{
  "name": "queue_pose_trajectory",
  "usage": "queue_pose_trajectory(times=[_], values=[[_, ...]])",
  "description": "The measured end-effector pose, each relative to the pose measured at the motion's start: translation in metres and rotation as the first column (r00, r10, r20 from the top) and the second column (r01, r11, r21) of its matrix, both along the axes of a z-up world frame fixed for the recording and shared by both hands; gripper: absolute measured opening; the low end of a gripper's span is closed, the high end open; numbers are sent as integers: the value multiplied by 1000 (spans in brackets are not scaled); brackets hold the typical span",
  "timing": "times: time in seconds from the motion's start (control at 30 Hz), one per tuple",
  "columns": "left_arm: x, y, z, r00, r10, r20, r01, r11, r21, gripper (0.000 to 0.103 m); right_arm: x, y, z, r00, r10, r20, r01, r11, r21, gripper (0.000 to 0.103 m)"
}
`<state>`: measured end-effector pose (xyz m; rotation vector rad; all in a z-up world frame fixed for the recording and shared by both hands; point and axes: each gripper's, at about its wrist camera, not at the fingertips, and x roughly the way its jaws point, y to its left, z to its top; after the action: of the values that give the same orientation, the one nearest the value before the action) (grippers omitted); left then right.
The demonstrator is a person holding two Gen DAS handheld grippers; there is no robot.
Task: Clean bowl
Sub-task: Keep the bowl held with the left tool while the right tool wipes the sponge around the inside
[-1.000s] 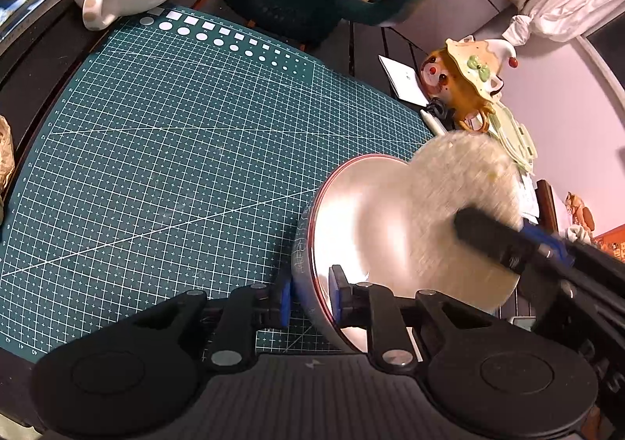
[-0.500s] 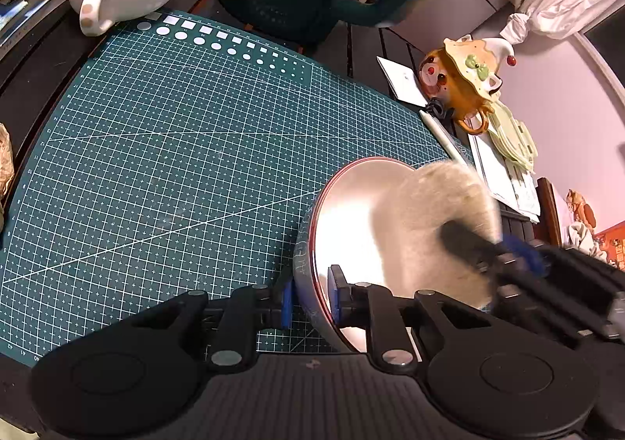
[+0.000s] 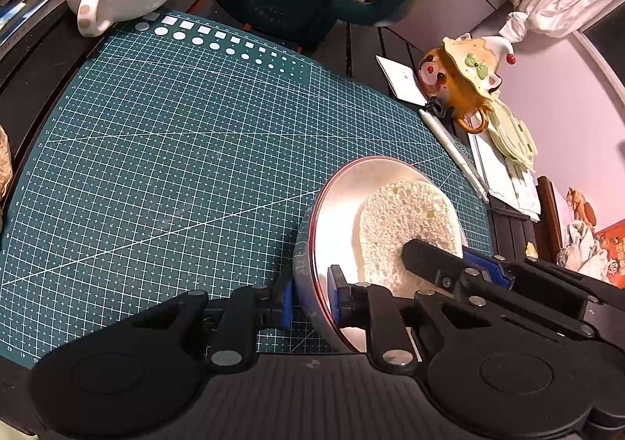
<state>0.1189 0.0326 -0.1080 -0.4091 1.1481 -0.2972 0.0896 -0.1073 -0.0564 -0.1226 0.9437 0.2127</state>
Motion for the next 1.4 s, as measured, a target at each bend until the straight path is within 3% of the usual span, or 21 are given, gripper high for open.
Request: queue_pose_trajectory(times=[0.13,0.3,0.47,0.7,0.87,1.07,1.2,1.4], values=[[0,0,0,1000,0,0,0,1000,-1,17,-8,4,12,998,9,59,-6,998,-59,11],[0,0,1,1000,0,-1,0,1000,-3,17,-14,-1,33,993,-4,121,9,999,-36,11],[0,-1,1,1000,-1,0,1,1000,0,17,-4,-6,23,1000,10,25,-12,996,88,11],[-1,-1,1,1000,-8,1,8,1000,4,17,3,1,-3,1000,6,-28,-5,1000,25,11],[-2,-4,3,1000,-4,0,4,1000,6,17,-5,4,7,1000,5,25,-4,999,-40,11],[-1,-3,3,1000,-7,1,7,1000,7,17,-14,-3,36,994,-8,112,10,1000,-19,12],[0,-4,1,1000,-11,-6,11,1000,14,17,-6,-8,28,1000,3,29,-5,996,87,12],[1,-4,1,1000,-16,-2,16,1000,10,17,6,-2,-4,999,2,-36,-1,999,46,11]])
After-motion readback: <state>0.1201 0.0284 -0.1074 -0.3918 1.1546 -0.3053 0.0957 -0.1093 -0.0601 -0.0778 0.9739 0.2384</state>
